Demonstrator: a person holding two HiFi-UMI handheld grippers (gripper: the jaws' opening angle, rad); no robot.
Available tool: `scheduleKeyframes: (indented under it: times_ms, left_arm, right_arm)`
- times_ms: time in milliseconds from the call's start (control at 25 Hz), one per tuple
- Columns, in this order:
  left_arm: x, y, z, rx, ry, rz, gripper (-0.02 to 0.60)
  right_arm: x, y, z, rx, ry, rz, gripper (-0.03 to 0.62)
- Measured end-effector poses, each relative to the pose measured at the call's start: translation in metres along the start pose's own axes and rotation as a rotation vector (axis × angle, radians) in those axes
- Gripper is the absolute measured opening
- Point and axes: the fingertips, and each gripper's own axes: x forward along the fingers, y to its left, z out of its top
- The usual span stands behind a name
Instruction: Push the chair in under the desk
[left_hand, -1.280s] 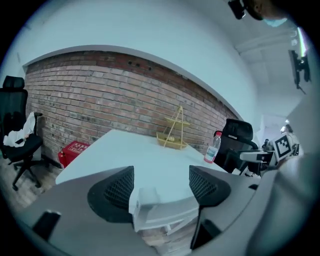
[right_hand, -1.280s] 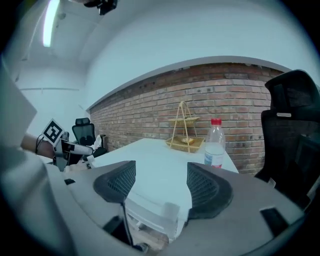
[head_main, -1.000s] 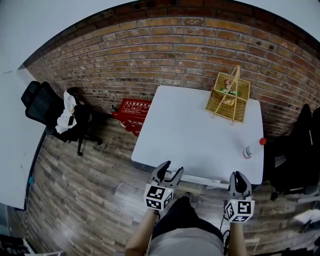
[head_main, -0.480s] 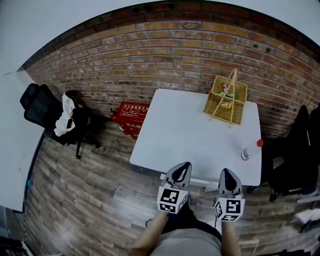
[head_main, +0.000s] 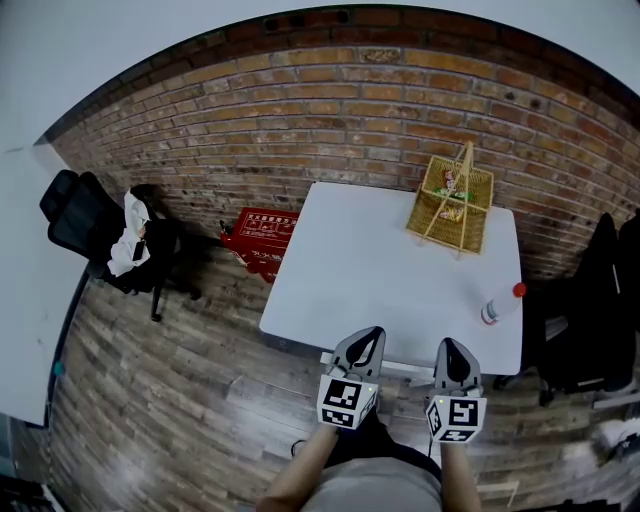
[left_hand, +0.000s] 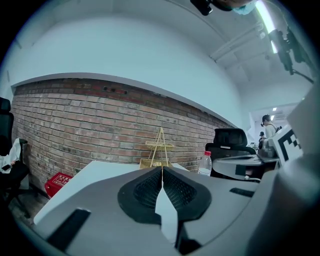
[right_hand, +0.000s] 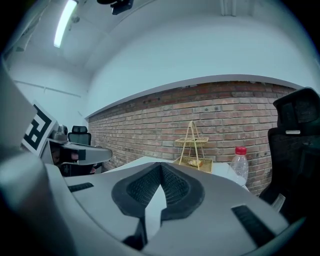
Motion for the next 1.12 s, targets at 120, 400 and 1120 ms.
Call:
scheduleKeyframes:
  times_ms: [120,400,1120]
  left_arm:
    - [0.0000,-0.0006,-0.0002,-0.002,0.003,0.001,0.020]
    - [0.0028,-0.0033,0.0002,0.015,0.005,-0.010,0.020]
    - [0.0063,-0.0044,0.0038,0.050,0.012,-0.024,0.020]
  right_arm:
    - [-0.0002,0.0012,0.0003,0.001,0.004,0.003,0.014]
    - [0.0014,0.0016,0.0053,0.014,-0.002,-0.002,0.015]
    - [0.0084,0.0054,0.0035,0.009,0.012,0.016,0.014]
